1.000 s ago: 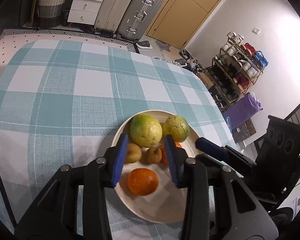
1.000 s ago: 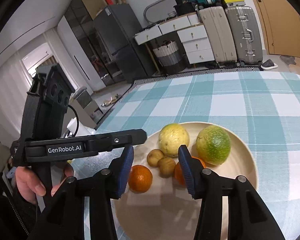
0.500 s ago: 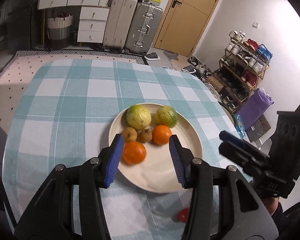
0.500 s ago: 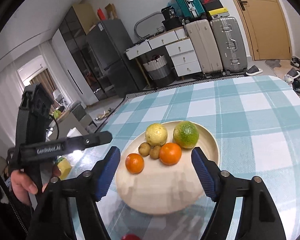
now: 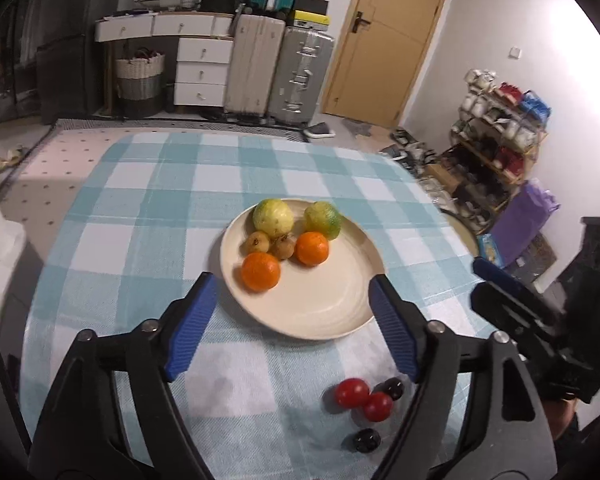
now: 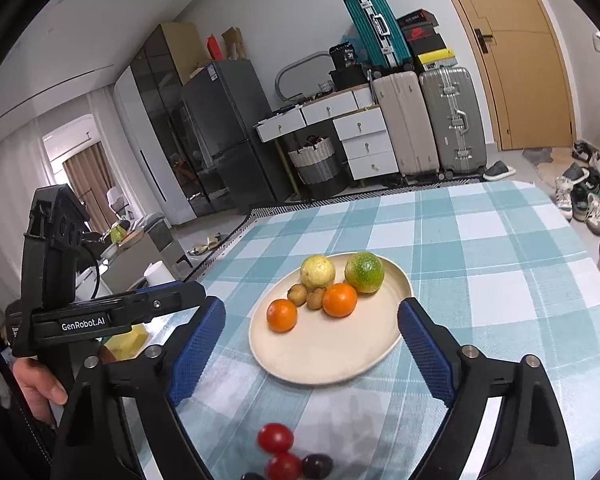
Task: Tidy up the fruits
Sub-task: 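Withdraw both open grippers toward the tomatoes and dark plums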
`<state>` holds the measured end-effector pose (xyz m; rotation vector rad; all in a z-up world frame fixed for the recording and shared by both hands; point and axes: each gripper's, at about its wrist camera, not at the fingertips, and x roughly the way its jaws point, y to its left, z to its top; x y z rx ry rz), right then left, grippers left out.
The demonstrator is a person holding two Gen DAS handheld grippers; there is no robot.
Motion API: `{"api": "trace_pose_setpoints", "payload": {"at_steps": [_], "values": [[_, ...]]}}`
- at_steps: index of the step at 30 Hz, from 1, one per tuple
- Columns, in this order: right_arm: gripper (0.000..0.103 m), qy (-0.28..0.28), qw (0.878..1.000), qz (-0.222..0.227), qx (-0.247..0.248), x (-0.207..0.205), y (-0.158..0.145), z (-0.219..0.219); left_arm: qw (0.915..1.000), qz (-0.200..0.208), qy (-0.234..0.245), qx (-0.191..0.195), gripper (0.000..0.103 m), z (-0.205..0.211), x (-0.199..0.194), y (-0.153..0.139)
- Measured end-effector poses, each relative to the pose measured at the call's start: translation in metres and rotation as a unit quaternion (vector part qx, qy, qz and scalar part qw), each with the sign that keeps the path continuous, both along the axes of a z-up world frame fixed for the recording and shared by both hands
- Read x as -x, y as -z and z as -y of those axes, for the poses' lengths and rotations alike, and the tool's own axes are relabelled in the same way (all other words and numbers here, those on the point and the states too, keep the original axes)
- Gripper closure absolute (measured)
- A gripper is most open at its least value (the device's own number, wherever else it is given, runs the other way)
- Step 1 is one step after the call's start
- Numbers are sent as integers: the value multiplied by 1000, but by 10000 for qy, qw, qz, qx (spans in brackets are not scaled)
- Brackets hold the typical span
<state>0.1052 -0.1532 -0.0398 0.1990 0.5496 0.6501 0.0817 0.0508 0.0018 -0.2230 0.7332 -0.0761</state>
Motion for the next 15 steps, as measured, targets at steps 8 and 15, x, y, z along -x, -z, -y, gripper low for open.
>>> {"api": "trace_pose_setpoints", "payload": {"at_steps": [8, 15], "values": [[4, 189, 9989, 350, 244, 40, -11, 8, 9998, 38, -98, -147, 18, 11, 31, 2], [2, 308, 9981, 453, 288, 63, -13, 19, 9998, -35, -86, -187, 14, 19, 52, 16]]}}
